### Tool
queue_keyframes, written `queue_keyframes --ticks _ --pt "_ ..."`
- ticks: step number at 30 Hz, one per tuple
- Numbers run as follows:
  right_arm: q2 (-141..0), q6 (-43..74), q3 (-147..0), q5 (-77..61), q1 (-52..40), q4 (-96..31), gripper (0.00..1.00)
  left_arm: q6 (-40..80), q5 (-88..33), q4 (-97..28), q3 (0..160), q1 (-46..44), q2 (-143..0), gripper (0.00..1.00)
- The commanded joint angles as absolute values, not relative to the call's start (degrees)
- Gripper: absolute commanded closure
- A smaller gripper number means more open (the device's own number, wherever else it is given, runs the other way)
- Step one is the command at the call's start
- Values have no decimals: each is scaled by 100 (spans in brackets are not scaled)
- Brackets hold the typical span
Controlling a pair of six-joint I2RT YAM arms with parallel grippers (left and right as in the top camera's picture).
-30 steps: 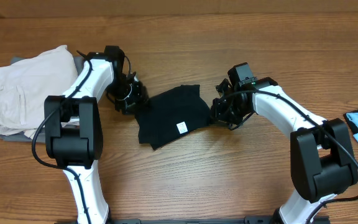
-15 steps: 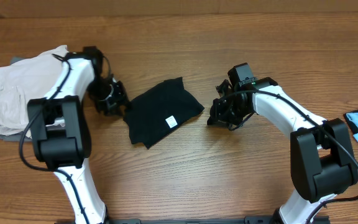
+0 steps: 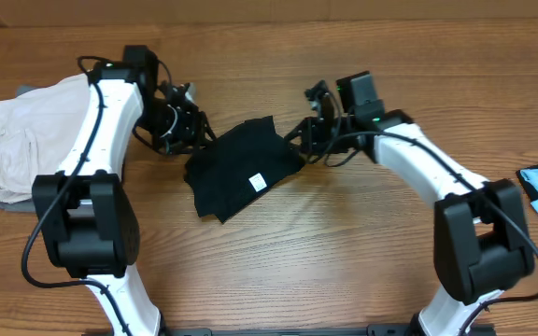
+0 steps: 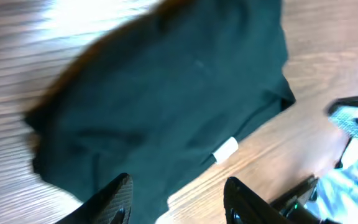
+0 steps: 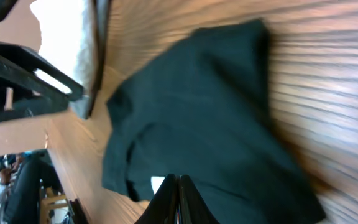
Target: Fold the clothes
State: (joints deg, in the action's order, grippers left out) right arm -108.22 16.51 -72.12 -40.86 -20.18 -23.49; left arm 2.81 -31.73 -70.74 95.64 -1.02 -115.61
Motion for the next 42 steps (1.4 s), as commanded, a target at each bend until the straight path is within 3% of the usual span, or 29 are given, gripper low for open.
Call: queue_keyframes --ticks 1,7,16,26,31,35,38,42 --pt "-11297 2112 -7301 -3850 -2388 -2169 96 40 -3194 -7098 9378 -285 -11454 53" --pt "-12335 2888 -7301 -3822 -2427 -2025 96 285 -2783 -6539 8263 -429 -11454 55" --pt "-12429 3177 -7303 -3756 -2145 -2589 96 543 -2593 -5323 6416 -399 -11454 57" --pt "-11896 2484 -7581 -3754 -1935 -3100 96 381 -2845 -6324 7153 -399 -10724 56" --pt "-11000 1944 -7778 -3673 -1581 -3662 91 362 -2626 -6302 7793 -399 -9931 43" --pt "-10383 1944 -7776 -3649 -1319 -3900 87 3 -2263 -5629 7924 -416 -9684 41" --pt "-10138 1935 -7776 -3651 -1245 -4169 86 -268 -2108 -5111 7859 -416 -9813 51" --pt "-10088 1776 -7776 -3651 -1251 -4458 86 -954 -2906 -4595 7815 -491 -10204 55"
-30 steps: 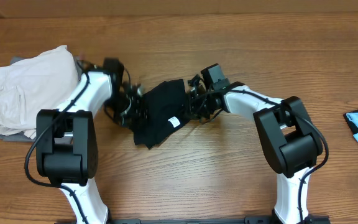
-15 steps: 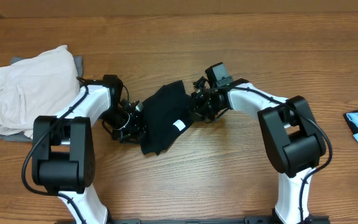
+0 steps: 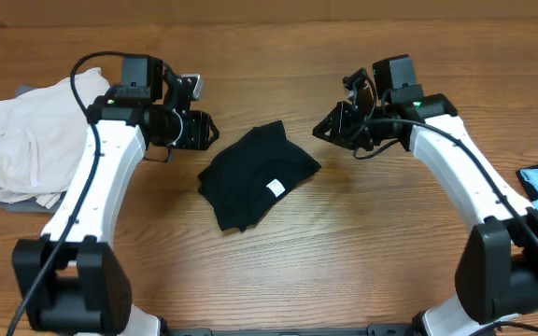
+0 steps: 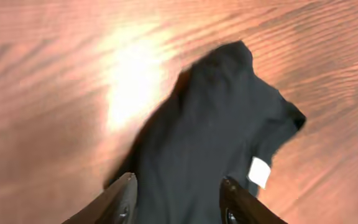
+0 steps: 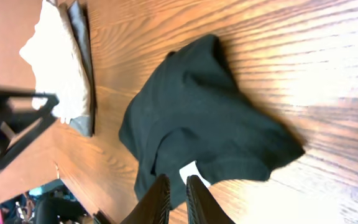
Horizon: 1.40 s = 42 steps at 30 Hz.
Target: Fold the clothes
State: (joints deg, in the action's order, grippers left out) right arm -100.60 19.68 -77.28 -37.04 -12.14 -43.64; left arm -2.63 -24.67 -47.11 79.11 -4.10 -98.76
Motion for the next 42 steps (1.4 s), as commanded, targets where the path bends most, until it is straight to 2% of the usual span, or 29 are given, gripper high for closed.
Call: queue_keyframes --ticks 1,3,6,8,16,20,23,26,30,32,34,36,42 --pt "-10088 1721 -7773 -3647 -1251 -4517 86 -1122 -2936 -4534 7815 -532 -10339 60" --pt "-10088 1621 -7773 -3647 -1251 -4609 86 -1085 -2338 -4499 7815 -593 -10575 81" --pt "-10088 1597 -7773 -3645 -1251 -4718 86 -849 -1597 -4488 7815 -613 -10971 94" --pt "-10088 1553 -7773 -3647 -1251 -4764 86 -816 -1627 -4567 7815 -613 -11225 96" --pt "-10088 1476 -7771 -3273 -1251 -4993 86 -770 -3601 -5966 7804 -1114 -11782 96" --pt "-10095 1476 -7762 -2821 -1251 -5376 73 -725 -4659 -6307 7806 -1774 -11725 96" --pt "-10116 1476 -7693 -2418 -1256 -5760 68 -95 -4112 -6224 7863 -2193 -11653 96" --pt "-10178 1474 -7629 -2316 -1258 -6049 78 279 -3273 -6097 8007 -2340 -11465 96" --pt "-10193 1330 -7330 -2443 -1332 -5948 82 281 -2598 -5916 8385 -2364 -10956 96" --pt "-10202 1210 -7105 -2655 -1433 -5813 82 281 -2163 -5725 8661 -2359 -10613 89" --pt "-10202 1210 -6919 -2685 -1540 -5690 83 266 -1741 -5472 8877 -2359 -10366 77" --pt "-10202 1214 -6851 -2687 -1588 -5603 87 196 -1361 -5212 9006 -2357 -10237 74" --pt "-10202 1160 -6858 -3199 -1592 -5380 87 -148 -930 -4766 9019 -2276 -10659 69"
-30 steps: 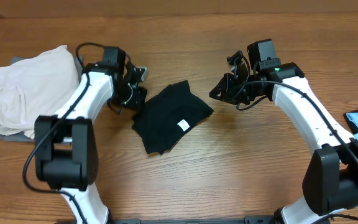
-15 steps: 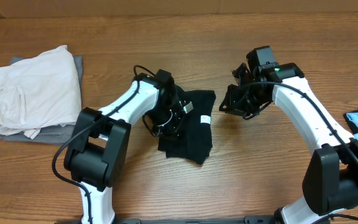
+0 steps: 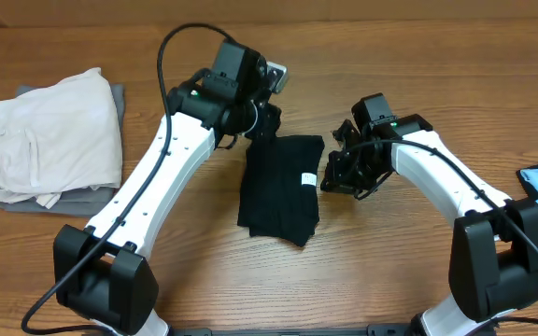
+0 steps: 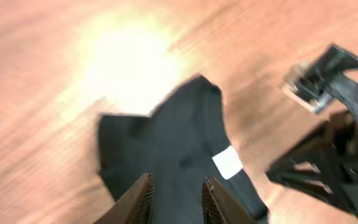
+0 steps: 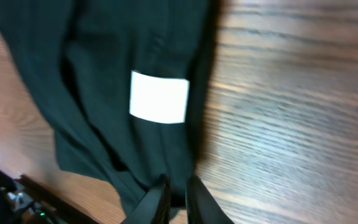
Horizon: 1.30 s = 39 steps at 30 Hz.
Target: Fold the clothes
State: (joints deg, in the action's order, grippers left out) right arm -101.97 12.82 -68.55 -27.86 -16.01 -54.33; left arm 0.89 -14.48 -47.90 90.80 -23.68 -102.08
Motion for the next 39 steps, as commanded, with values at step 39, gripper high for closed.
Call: queue_keyframes --ticks 39 --pt "-10204 3358 -5986 -3492 -2617 -4333 85 130 -1916 -6383 9019 -1223 -10604 62"
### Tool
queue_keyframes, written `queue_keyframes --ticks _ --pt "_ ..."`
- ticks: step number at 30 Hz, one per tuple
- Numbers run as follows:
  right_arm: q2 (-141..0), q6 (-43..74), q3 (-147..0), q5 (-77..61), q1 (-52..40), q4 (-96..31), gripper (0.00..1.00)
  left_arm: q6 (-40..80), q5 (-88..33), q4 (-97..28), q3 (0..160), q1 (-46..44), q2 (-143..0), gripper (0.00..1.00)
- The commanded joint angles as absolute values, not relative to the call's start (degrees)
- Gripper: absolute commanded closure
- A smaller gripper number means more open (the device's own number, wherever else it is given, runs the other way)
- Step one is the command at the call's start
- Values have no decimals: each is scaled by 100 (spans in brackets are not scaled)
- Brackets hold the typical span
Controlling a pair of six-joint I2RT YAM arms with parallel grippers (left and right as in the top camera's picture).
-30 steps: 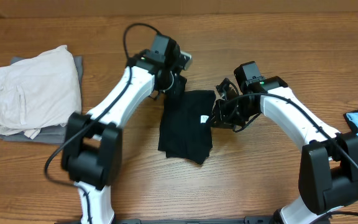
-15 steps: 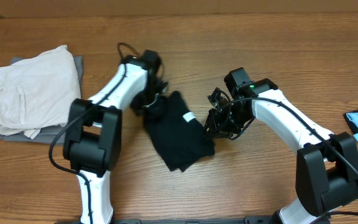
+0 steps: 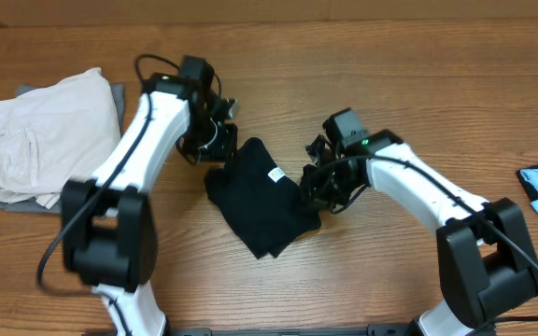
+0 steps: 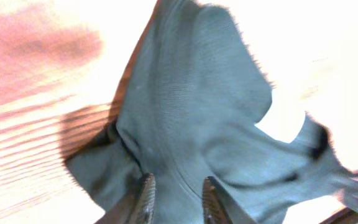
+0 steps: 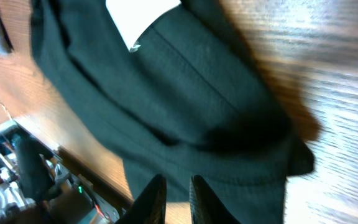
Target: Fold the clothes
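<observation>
A folded black garment [image 3: 255,207] with a white tag [image 3: 274,174] lies slanted on the wooden table. My left gripper [image 3: 215,154] is low at its upper left corner. In the left wrist view the left gripper [image 4: 178,194] stands part open over the dark cloth [image 4: 197,112]. My right gripper [image 3: 314,194] is at the garment's right edge. In the right wrist view the right gripper [image 5: 176,194] shows a narrow gap, over the cloth [image 5: 166,93] near its edge, with the tag [image 5: 142,22] further on.
A stack of folded cream clothes [image 3: 45,131] on a grey piece sits at the table's left edge. A light blue packet lies at the right edge. Bare wood [image 3: 390,280] stretches along the front.
The garment lay lengthwise in the middle; now it lies slanted and a little further left. My left gripper went from its far end to its upper left corner. The right gripper stays at its right edge.
First both grippers flanked the slanted garment, left open and right shut. Then both were drawn back from it, the right slightly open. After that the garment lay lengthwise with the left gripper above its far end and the right at its side. Now it is slanted again.
</observation>
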State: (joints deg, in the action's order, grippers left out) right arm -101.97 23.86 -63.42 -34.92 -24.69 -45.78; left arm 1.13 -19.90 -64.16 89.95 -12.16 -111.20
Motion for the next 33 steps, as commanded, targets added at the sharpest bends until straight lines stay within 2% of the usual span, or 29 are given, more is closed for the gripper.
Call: queue_keyframes --ticks 1,3,5,11,16,19,22,26,31,33 --pt "-10204 3527 -5813 -3614 -2676 -4014 85 132 -1772 -6383 9019 -1223 -10495 56" --pt "-10204 3739 -5592 -3785 -2738 -3505 85 128 -1699 -6399 9019 -1223 -10374 49" --pt "-10204 4136 -5496 -3642 -2735 -3197 87 128 -1706 -6451 9019 -1225 -10335 45" --pt "-10204 5039 -5472 -1986 -2445 -2145 89 80 -1715 -6582 9011 -1352 -10350 43" --pt "-10202 4635 -5516 -2099 -2034 -1557 90 -95 -1715 -6606 9011 -1566 -10350 40" --pt "-10200 3647 -5682 -3039 -1743 -1568 87 -134 -1706 -6569 8984 -1708 -10350 37" --pt "-10086 2884 -5929 -3868 -1448 -2163 82 -342 -1651 -6300 8829 -1804 -10353 32" --pt "-9896 2388 -6184 -4073 -1168 -3500 75 -888 -1697 -5636 8383 -1903 -10394 27" --pt "-9837 1789 -6195 -4084 -1114 -4580 74 -1527 -1813 -4436 7762 -2003 -10506 23" --pt "-9837 1706 -6195 -4082 -1142 -4991 74 -1555 -1896 -4281 7730 -2008 -10615 29"
